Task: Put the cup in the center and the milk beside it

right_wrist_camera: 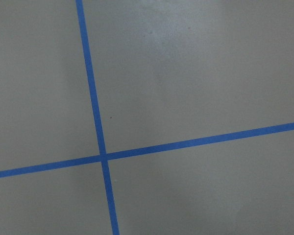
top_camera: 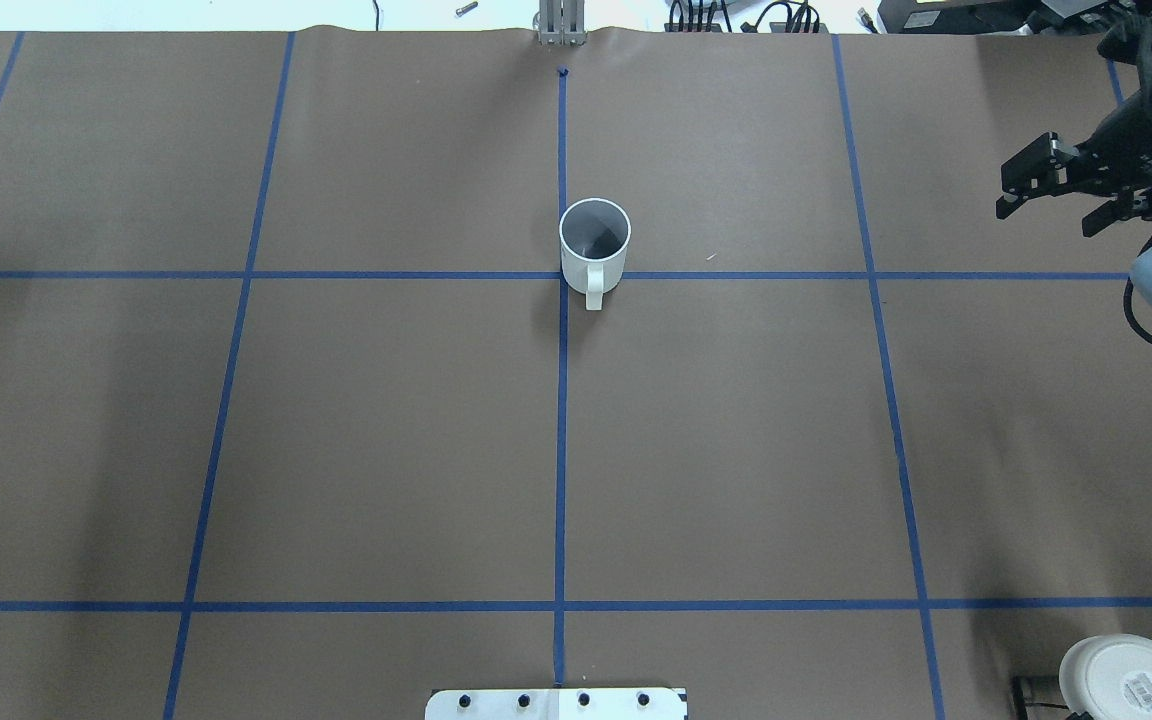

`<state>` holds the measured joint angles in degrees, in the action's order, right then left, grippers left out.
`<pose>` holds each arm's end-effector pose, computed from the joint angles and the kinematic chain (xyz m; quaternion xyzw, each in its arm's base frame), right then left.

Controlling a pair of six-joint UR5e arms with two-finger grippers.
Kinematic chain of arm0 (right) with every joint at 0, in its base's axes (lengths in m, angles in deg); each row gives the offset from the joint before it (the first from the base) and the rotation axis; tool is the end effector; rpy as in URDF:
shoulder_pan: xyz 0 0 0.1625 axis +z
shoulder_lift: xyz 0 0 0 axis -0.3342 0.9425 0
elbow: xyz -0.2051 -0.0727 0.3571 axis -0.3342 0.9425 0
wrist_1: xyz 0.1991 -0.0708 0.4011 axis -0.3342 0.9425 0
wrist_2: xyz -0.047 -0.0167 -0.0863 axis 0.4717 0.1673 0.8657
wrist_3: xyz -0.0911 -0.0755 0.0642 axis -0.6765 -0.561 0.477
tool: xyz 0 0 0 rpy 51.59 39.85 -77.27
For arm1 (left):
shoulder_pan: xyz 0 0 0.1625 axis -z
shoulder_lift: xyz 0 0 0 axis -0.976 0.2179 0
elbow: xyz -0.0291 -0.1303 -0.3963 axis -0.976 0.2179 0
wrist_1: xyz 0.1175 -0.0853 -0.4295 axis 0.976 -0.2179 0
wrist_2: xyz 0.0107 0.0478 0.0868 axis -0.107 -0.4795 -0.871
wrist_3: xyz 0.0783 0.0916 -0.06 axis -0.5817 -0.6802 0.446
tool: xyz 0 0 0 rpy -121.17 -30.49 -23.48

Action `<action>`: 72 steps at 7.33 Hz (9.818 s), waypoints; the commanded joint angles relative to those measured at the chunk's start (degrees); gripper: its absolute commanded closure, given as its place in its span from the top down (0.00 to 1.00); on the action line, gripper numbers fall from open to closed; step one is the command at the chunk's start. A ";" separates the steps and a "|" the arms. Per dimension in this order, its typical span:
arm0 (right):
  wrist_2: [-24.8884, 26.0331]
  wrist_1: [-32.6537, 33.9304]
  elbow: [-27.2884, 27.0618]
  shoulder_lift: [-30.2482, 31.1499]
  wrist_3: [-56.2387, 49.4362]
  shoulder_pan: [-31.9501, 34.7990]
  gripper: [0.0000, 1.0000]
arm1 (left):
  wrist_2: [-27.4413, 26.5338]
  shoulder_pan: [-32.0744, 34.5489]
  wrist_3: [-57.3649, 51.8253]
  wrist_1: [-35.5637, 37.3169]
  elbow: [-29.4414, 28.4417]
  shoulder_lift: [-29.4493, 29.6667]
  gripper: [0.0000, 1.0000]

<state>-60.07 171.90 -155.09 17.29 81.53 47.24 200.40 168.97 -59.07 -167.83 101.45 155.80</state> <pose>-0.2079 -0.5916 0.4270 -0.0239 -0.4092 0.0892 0.9077 -0.0513 -0.4966 0.7040 0.1636 0.3493 0.3018 0.8719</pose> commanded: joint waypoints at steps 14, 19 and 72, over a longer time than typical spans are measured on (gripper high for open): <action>0.09 0.04 0.33 0.00 0.00 -0.59 1.00 | 0.15 -1.29 2.70 0.04 0.13 -0.39 0.98; 0.09 0.04 0.33 0.00 0.09 -0.59 1.00 | -0.02 -2.96 2.70 0.13 -1.09 -0.39 0.98; -2.81 -7.26 11.05 13.79 -23.55 16.82 1.00 | -5.04 -4.28 45.86 3.20 7.41 0.93 0.99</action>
<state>-62.90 164.47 -144.25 30.73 58.16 63.93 195.16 164.57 -13.18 -165.38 107.63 156.66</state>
